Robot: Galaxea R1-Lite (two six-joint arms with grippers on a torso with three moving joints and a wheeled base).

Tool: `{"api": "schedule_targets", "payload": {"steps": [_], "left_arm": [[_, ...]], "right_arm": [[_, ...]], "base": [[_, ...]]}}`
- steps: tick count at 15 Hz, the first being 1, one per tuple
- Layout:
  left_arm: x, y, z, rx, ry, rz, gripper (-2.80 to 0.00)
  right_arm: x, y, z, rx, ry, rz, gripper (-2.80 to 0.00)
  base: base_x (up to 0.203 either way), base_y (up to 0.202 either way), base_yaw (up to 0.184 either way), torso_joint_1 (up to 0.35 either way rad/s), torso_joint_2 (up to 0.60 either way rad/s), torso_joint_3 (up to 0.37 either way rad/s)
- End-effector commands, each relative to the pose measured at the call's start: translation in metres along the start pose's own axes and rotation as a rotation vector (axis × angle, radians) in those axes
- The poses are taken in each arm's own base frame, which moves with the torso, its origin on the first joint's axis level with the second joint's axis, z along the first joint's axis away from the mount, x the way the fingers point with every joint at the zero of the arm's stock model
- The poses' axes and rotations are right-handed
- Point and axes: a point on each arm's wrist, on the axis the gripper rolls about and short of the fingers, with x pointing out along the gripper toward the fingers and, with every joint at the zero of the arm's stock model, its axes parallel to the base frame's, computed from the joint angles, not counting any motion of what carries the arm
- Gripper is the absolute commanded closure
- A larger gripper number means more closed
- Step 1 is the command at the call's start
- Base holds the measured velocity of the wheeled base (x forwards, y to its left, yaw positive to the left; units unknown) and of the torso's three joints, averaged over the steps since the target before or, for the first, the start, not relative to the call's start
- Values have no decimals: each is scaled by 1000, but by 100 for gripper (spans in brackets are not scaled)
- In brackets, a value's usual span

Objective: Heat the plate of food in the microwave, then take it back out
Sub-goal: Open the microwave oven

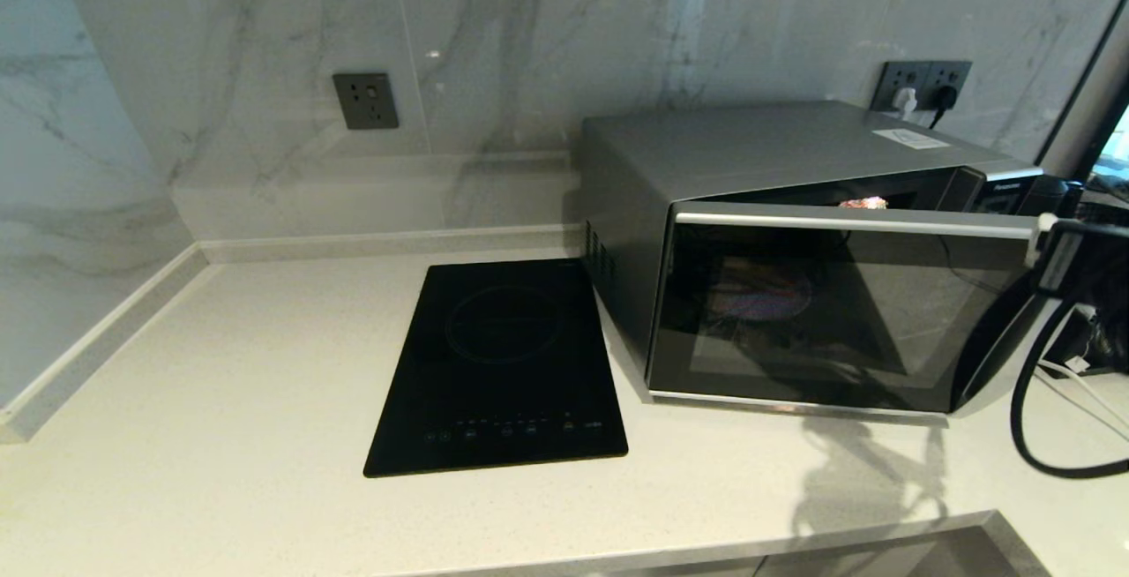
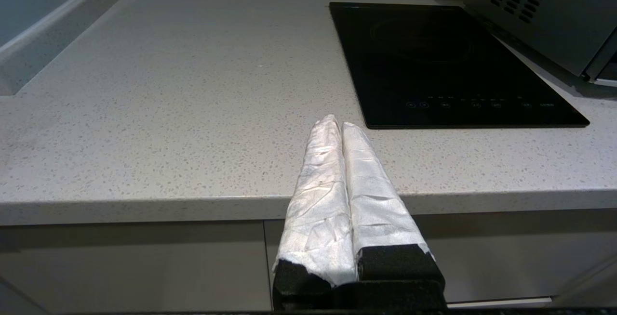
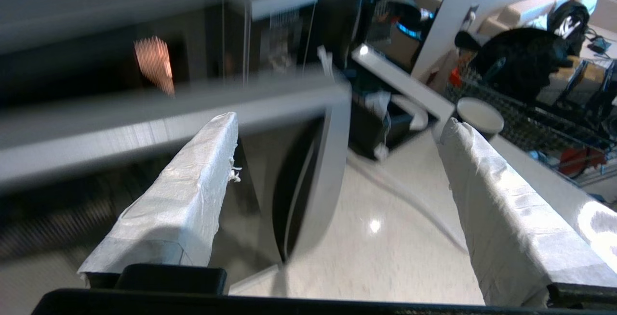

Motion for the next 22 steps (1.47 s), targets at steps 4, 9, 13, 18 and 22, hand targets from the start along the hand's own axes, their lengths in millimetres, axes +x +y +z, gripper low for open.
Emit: {"api": "schedule_targets", "payload": {"steps": [4, 9, 13, 18, 22], "left_arm": [[0, 0, 0, -1, 0, 1, 0], [0, 0, 0, -1, 0, 1, 0], [0, 0, 0, -1, 0, 1, 0], [0, 0, 0, -1, 0, 1, 0], [0, 0, 0, -1, 0, 1, 0]], "right_arm": [[18, 7, 98, 44, -37, -21, -280], [61, 40, 112, -18, 5, -47, 0], [95, 62, 98, -58, 49, -60, 0], [162, 66, 87, -25, 44, -88, 0], [162, 65, 78, -32, 117, -60, 0]], "base": [[0, 0, 0, 0, 0, 0], [0, 0, 0, 0, 0, 0], [0, 0, 0, 0, 0, 0], [0, 0, 0, 0, 0, 0], [0, 0, 0, 0, 0, 0]]}}
